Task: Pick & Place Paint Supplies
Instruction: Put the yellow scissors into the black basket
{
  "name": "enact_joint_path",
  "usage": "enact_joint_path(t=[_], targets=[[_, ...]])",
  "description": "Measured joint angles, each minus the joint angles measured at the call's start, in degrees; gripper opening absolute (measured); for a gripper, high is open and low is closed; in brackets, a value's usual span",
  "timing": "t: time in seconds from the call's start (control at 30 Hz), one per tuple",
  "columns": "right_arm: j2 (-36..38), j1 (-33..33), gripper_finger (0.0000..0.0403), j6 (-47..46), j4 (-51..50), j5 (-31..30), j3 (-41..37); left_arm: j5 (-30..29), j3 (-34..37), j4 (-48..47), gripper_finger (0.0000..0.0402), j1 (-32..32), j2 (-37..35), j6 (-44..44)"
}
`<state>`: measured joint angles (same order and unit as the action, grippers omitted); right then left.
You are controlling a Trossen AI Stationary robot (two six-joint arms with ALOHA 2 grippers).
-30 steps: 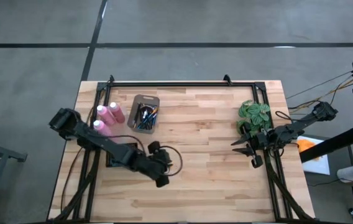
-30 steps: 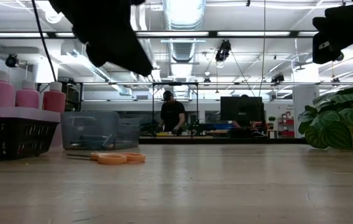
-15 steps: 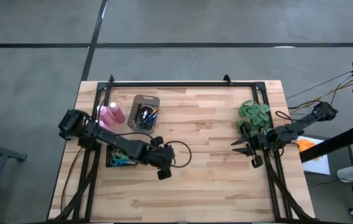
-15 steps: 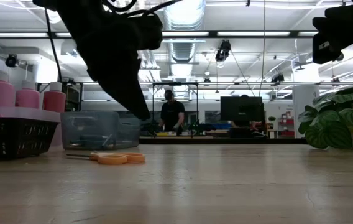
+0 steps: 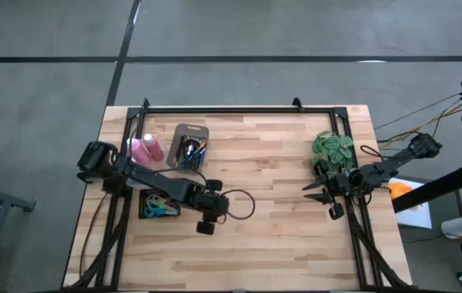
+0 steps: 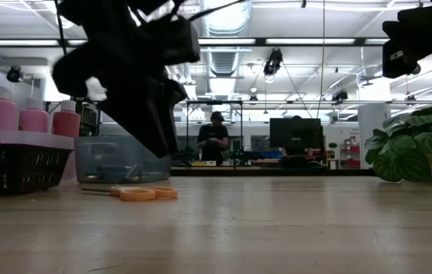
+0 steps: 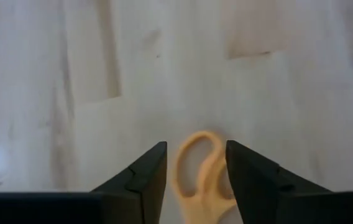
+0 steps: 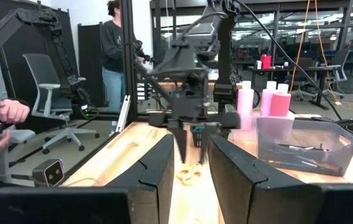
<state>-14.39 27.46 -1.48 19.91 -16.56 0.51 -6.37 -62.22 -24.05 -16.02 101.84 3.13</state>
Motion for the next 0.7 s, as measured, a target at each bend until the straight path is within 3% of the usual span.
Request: enact_joint_path(t=[0.3,0.7], targets=[[0.0,0.0,0.0097,0.0,0.0,0.0,0.0,0.0,3.7,3.8,0.0170,3.9,0.0,-1.9],[0.0,0.0,0.0097,0.0,0.0,0.0,0.0,1.9,8.5,8.2,0.0170,4.2,0.1,-2.1]])
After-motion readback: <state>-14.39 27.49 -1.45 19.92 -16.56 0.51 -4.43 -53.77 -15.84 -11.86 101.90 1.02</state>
